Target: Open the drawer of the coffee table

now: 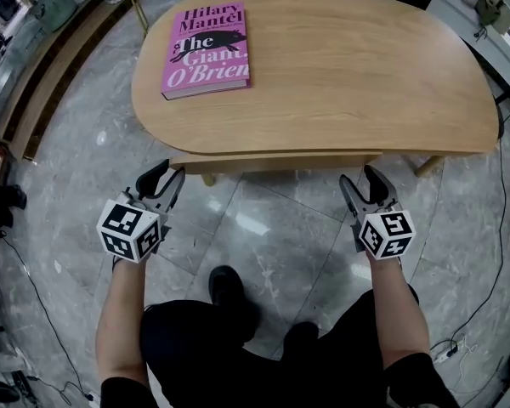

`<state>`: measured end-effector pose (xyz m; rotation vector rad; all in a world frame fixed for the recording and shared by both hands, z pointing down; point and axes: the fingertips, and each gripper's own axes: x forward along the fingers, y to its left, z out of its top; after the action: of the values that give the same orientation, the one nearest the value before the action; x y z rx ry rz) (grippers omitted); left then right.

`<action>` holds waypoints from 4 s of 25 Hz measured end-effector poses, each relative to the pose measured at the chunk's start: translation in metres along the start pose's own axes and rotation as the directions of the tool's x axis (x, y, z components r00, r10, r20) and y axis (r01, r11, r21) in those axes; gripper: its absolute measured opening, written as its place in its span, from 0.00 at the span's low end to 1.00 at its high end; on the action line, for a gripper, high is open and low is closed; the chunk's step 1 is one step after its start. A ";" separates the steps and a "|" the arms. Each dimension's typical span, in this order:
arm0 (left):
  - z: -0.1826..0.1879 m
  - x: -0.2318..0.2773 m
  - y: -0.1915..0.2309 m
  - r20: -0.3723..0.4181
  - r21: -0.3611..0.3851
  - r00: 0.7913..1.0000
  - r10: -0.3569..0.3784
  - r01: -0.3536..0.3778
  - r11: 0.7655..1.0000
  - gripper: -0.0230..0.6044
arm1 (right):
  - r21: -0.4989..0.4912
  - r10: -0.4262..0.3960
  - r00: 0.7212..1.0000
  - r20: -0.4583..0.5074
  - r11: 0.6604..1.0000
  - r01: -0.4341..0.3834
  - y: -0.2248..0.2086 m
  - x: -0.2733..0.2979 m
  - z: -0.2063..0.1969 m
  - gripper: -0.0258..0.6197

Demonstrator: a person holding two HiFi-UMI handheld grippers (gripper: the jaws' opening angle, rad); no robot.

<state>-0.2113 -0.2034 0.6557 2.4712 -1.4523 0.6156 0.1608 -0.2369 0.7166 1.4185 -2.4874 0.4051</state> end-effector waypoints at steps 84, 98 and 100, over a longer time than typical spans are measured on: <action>-0.030 -0.047 -0.078 -0.489 0.463 0.871 -0.045 0.303 0.833 0.23 | -0.696 0.201 0.885 -0.420 0.554 -0.456 0.051 -0.090 0.053 0.21; -0.042 -0.061 -0.090 -0.524 0.471 0.851 -0.032 0.321 0.822 0.23 | -0.708 0.195 0.885 -0.424 0.538 -0.458 0.058 -0.106 0.043 0.21; -0.042 -0.061 -0.089 -0.529 0.473 0.848 -0.036 0.329 0.818 0.23 | -0.712 0.190 0.874 -0.447 0.516 -0.476 0.059 -0.105 0.043 0.21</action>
<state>-0.1700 -0.0959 0.6681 2.4895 -0.8849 1.6834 0.1582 -0.1401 0.6330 0.4289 -2.1624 -0.4114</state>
